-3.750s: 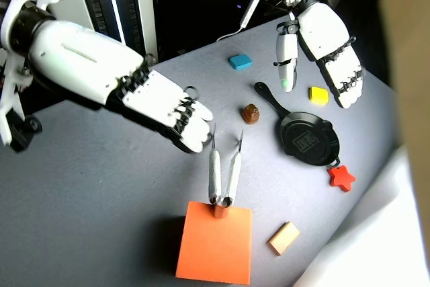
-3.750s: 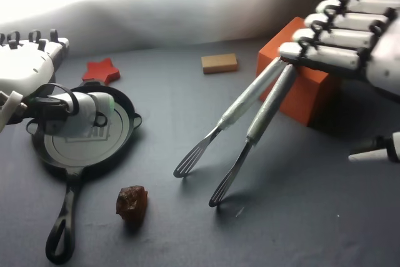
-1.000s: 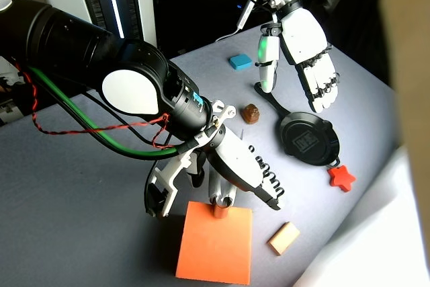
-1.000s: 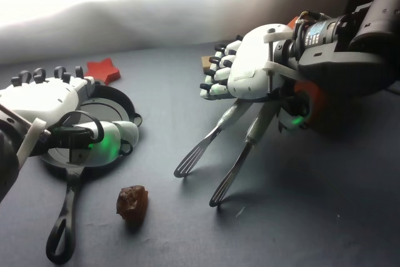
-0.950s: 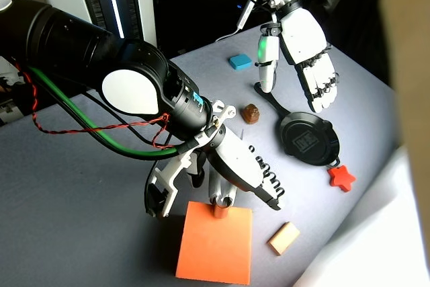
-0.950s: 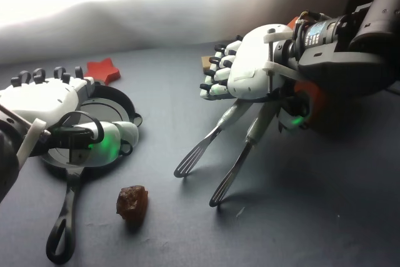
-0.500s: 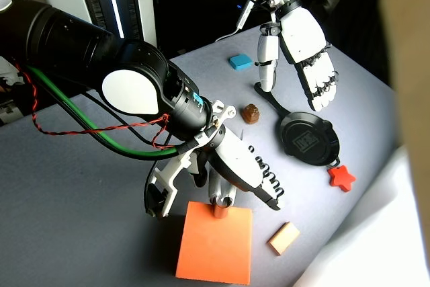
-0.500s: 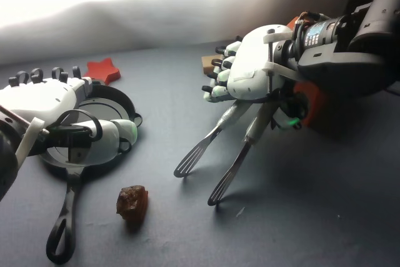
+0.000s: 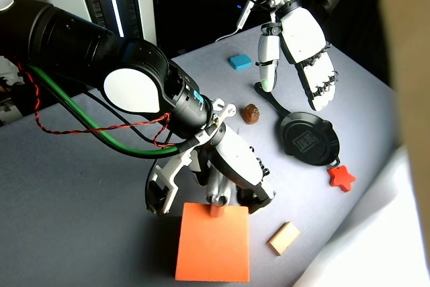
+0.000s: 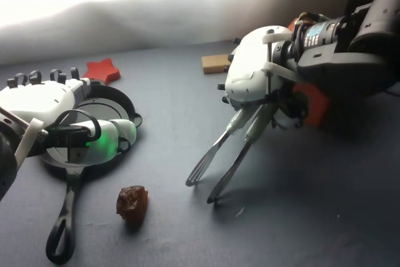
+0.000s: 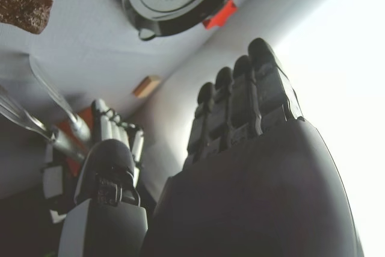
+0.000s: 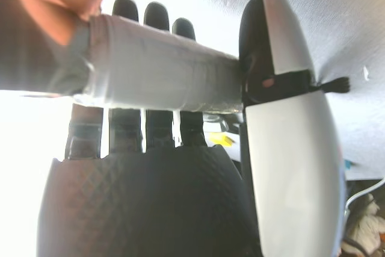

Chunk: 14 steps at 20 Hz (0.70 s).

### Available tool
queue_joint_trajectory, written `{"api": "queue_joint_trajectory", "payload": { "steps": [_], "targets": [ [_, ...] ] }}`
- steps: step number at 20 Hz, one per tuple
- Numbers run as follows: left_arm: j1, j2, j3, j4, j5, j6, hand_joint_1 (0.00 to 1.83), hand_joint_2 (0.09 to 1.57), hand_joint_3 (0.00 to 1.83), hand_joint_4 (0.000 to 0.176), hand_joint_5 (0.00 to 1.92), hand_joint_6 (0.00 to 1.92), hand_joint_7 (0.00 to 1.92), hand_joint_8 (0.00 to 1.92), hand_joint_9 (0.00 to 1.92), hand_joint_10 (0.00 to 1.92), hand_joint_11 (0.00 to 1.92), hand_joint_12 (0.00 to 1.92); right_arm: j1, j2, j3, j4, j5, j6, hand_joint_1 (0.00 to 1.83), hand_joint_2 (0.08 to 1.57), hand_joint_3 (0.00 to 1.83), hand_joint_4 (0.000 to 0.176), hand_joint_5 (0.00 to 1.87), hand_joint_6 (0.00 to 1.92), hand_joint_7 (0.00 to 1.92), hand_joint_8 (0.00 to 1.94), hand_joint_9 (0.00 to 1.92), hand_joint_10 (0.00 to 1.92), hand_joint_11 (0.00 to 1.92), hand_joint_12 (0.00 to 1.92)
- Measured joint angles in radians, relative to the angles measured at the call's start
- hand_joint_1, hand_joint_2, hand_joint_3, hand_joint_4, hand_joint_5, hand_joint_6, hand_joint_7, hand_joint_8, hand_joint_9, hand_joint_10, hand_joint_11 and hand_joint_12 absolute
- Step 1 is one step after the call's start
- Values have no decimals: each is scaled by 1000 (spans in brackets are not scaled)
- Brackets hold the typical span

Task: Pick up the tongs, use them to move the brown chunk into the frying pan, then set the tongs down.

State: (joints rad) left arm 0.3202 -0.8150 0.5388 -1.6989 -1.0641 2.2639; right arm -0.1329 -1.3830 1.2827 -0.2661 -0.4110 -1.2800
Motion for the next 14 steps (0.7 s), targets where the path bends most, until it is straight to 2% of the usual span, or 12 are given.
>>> {"api": "queue_joint_trajectory", "payload": {
  "steps": [1,3,5,8,11,14],
  "targets": [
    [0,0,0,0,0,0,61,1283,0,8,41,2,57,1,28,2,0,273,7,3,-6,-1,-2,0,1199,1156,0,9,867,1199,958,1004,1103,395,658,1367],
    [0,-4,0,0,-3,0,74,1281,0,10,45,3,59,3,29,3,0,262,25,7,-18,-5,-4,8,1203,1147,0,15,897,1169,962,992,1102,431,675,1373],
    [0,-4,0,0,-9,-2,42,1288,2,11,23,1,45,0,20,1,0,219,43,12,-29,1,-29,43,1209,1134,0,16,911,1130,1002,945,1104,464,694,1370],
    [1,-4,0,0,-34,-11,23,1291,2,9,17,3,43,0,17,0,0,210,74,33,-51,1,-58,92,1210,1136,1,6,883,1155,1014,943,1085,493,691,1377],
    [1,-4,0,-1,-98,-34,41,1290,1,12,21,2,47,1,27,3,0,228,114,77,-103,-13,-98,223,1205,1146,1,6,862,1185,990,982,1047,529,663,1395],
    [1,-4,-5,-4,-183,-57,33,1293,2,11,16,3,44,2,20,0,0,240,135,113,-209,-339,-154,546,1203,1151,1,8,857,1195,975,1004,1031,545,645,1387]
  ]
}}
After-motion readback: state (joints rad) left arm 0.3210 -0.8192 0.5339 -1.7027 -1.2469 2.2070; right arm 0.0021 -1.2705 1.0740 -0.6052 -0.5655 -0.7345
